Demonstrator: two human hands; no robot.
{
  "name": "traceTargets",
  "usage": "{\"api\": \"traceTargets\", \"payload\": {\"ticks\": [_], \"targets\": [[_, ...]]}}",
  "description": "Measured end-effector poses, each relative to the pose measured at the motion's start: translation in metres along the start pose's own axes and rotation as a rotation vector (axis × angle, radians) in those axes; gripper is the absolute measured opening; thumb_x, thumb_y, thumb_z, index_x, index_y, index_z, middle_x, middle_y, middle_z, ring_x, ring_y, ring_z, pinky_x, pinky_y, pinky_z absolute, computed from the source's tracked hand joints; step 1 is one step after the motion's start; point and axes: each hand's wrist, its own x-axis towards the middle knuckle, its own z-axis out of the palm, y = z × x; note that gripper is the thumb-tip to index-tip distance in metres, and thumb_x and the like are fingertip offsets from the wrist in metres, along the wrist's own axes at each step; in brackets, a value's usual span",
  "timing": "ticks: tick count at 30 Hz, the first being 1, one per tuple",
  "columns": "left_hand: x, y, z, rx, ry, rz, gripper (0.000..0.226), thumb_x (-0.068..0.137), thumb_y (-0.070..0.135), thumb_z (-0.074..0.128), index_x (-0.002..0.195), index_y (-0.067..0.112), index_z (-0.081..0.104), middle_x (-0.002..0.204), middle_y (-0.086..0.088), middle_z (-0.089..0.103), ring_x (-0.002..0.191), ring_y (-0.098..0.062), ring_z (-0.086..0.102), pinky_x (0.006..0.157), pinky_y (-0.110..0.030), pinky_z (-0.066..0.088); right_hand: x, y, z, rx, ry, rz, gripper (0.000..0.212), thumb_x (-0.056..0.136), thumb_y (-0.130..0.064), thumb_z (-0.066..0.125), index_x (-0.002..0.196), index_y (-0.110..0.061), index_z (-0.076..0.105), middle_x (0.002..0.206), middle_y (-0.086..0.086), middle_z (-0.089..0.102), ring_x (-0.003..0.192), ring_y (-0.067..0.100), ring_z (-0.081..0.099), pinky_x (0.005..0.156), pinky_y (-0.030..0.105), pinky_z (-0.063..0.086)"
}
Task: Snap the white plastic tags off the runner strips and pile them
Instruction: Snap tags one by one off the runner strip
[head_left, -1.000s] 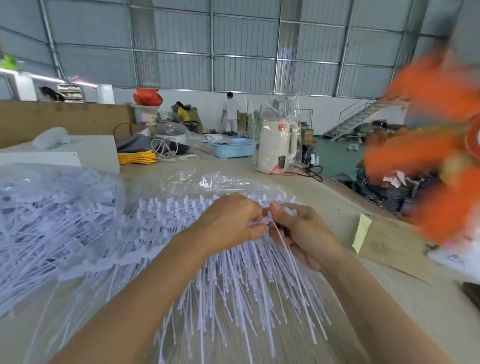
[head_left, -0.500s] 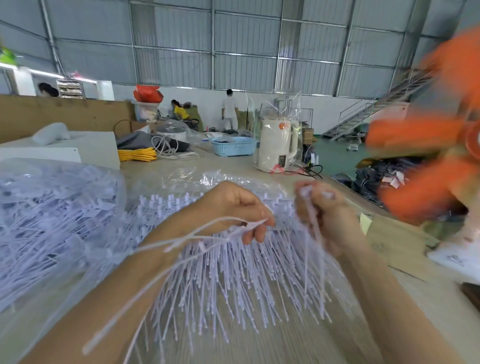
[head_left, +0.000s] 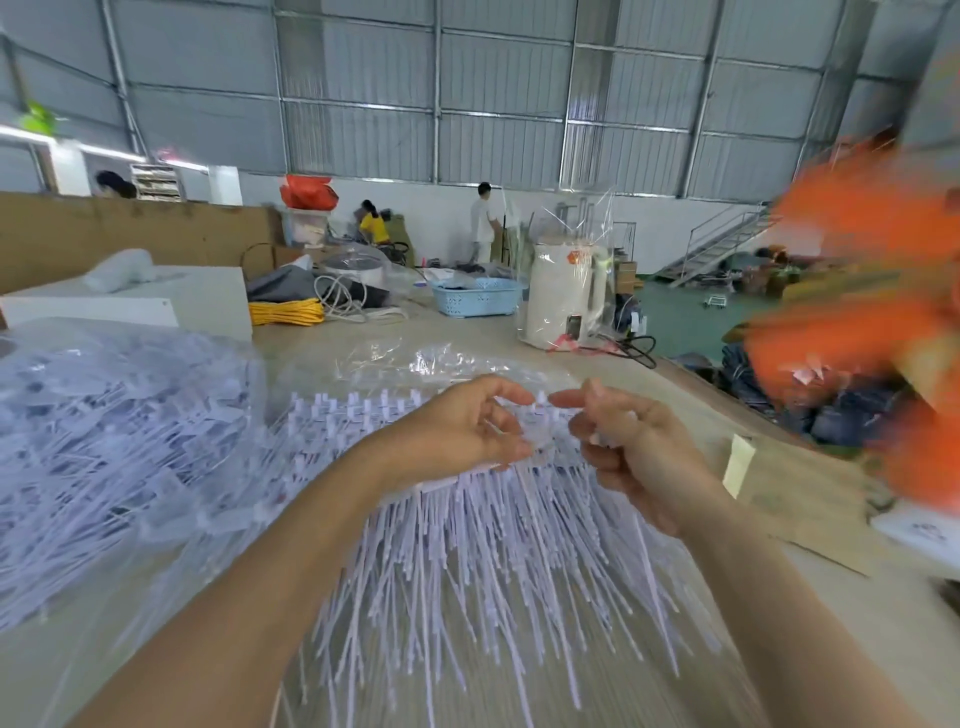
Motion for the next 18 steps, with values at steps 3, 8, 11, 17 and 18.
{"api": "traceTargets", "payload": {"ticks": [3, 8, 11, 17, 18], "targets": [[-0.001, 0.0, -0.001, 0.03, 0.008, -0.026, 0.049, 0.082, -0.002, 0.065, 0.116, 0.03, 0.049, 0.108, -0.006, 0.054, 0.083, -0.019, 0.061, 0.09, -0.045, 0.051, -0.005, 0.003, 0.011, -0.268, -0.168, -0.034, 0.04, 0.061, -0.051, 0.075, 0.097, -0.033, 0.072, 0.068, -0.014, 0.056, 0.046, 0.004, 0.044, 0.043, 0.015, 0.034], [-0.002, 0.004, -0.006, -0.039, 0.037, -0.06, 0.052, 0.074, -0.002, 0.062, 0.113, 0.031, 0.052, 0.101, 0.001, 0.059, 0.084, -0.011, 0.061, 0.071, -0.026, 0.046, -0.008, 0.006, 0.018, -0.341, -0.22, -0.184, 0.025, 0.077, -0.005, 0.073, 0.1, -0.015, 0.07, 0.069, -0.02, 0.066, 0.054, -0.006, 0.057, 0.055, 0.006, 0.042], [-0.007, 0.006, -0.013, 0.155, -0.084, -0.134, 0.026, 0.086, 0.01, 0.065, 0.111, 0.014, 0.061, 0.101, -0.007, 0.067, 0.086, -0.013, 0.064, 0.074, -0.026, 0.051, -0.007, 0.006, 0.015, -0.356, -0.121, -0.263, 0.011, 0.086, -0.002, 0.064, 0.093, -0.008, 0.07, 0.055, -0.022, 0.059, 0.047, -0.008, 0.052, 0.048, 0.003, 0.038], [-0.01, 0.006, -0.01, 0.176, -0.049, -0.093, 0.019, 0.088, 0.016, 0.064, 0.088, -0.002, 0.069, 0.067, -0.003, 0.068, 0.049, -0.008, 0.054, 0.053, -0.017, 0.045, -0.002, 0.013, 0.016, -0.347, -0.03, -0.166, 0.014, 0.086, -0.009, 0.067, 0.097, -0.017, 0.07, 0.055, -0.022, 0.056, 0.044, -0.004, 0.047, 0.043, 0.007, 0.032], [-0.009, 0.007, -0.009, 0.217, -0.017, -0.078, 0.016, 0.088, 0.019, 0.065, 0.082, 0.004, 0.069, 0.062, 0.002, 0.067, 0.046, -0.006, 0.051, 0.051, -0.016, 0.043, -0.003, 0.012, 0.016, -0.327, -0.029, -0.149, 0.017, 0.083, -0.016, 0.071, 0.1, -0.018, 0.069, 0.058, -0.022, 0.057, 0.044, -0.004, 0.047, 0.043, 0.008, 0.033]]}}
